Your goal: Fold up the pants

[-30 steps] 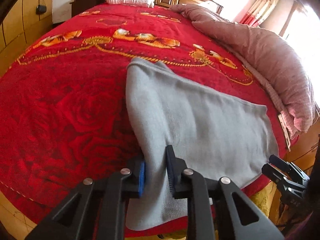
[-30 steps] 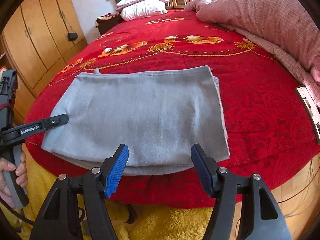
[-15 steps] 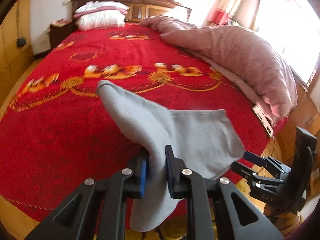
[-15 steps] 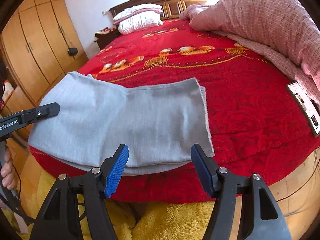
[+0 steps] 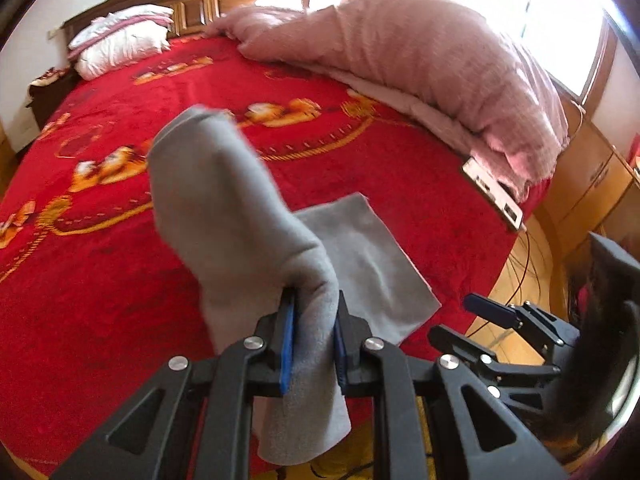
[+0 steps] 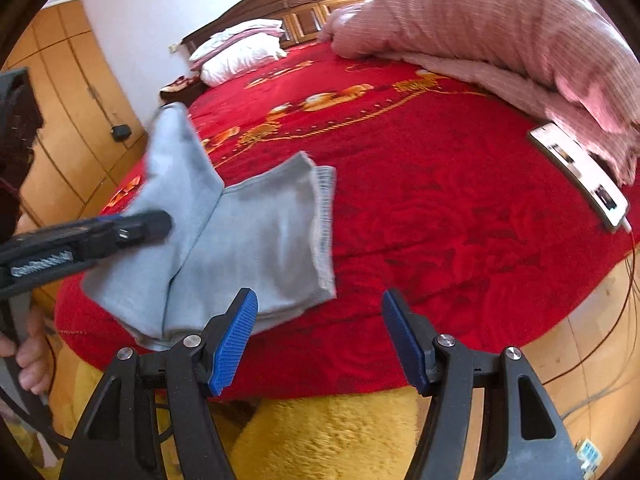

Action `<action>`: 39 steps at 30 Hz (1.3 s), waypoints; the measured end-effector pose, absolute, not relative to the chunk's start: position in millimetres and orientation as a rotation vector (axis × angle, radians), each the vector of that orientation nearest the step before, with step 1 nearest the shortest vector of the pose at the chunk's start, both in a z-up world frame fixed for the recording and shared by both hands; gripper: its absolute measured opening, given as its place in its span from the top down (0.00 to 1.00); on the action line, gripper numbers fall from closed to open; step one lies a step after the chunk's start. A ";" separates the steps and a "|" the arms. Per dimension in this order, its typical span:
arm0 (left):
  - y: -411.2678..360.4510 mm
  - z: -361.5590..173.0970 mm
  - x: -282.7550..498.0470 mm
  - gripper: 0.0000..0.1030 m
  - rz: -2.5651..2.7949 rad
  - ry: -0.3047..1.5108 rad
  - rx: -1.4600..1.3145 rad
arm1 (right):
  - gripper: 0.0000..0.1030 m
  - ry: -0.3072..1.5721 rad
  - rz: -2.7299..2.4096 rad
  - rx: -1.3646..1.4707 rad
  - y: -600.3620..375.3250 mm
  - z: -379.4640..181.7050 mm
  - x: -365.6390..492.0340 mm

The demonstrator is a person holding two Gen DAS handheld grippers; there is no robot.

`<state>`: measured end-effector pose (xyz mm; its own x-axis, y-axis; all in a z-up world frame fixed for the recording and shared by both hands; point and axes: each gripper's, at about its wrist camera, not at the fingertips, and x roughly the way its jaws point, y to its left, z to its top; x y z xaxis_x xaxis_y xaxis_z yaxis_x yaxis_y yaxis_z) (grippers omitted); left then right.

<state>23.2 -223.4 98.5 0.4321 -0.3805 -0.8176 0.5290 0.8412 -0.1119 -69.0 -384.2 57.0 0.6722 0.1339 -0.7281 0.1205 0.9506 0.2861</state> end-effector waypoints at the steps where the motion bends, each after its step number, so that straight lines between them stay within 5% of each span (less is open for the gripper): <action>1: -230.5 92.4 25.7 0.84 -0.577 0.986 0.173 | 0.36 0.838 0.001 0.329 -387.0 56.5 -70.2; 4: -246.3 77.8 30.9 0.83 -0.595 1.016 0.190 | 0.35 0.841 -0.012 0.336 -392.6 55.5 -72.0; 9: -259.2 66.8 34.0 0.65 -0.630 1.058 0.159 | 0.36 0.834 -0.025 0.338 -397.3 58.8 -74.3; 16: -230.1 89.6 35.7 0.52 -0.600 1.001 0.094 | 0.36 0.816 0.025 0.367 -392.9 67.5 -66.1; 33: -133.8 58.1 52.3 0.51 -0.385 1.063 -0.031 | 0.36 0.919 0.166 0.384 -340.6 45.6 -15.3; 39: -120.9 55.5 52.9 0.51 -0.390 1.060 -0.059 | 0.61 0.934 0.158 0.364 -331.0 43.7 -9.7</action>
<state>52.9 -120.9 55.5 0.4271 -0.3404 -0.8377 0.2842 0.9300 -0.2330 -9.7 -331.0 43.7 0.5886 0.2887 -0.7551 0.0234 0.9276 0.3729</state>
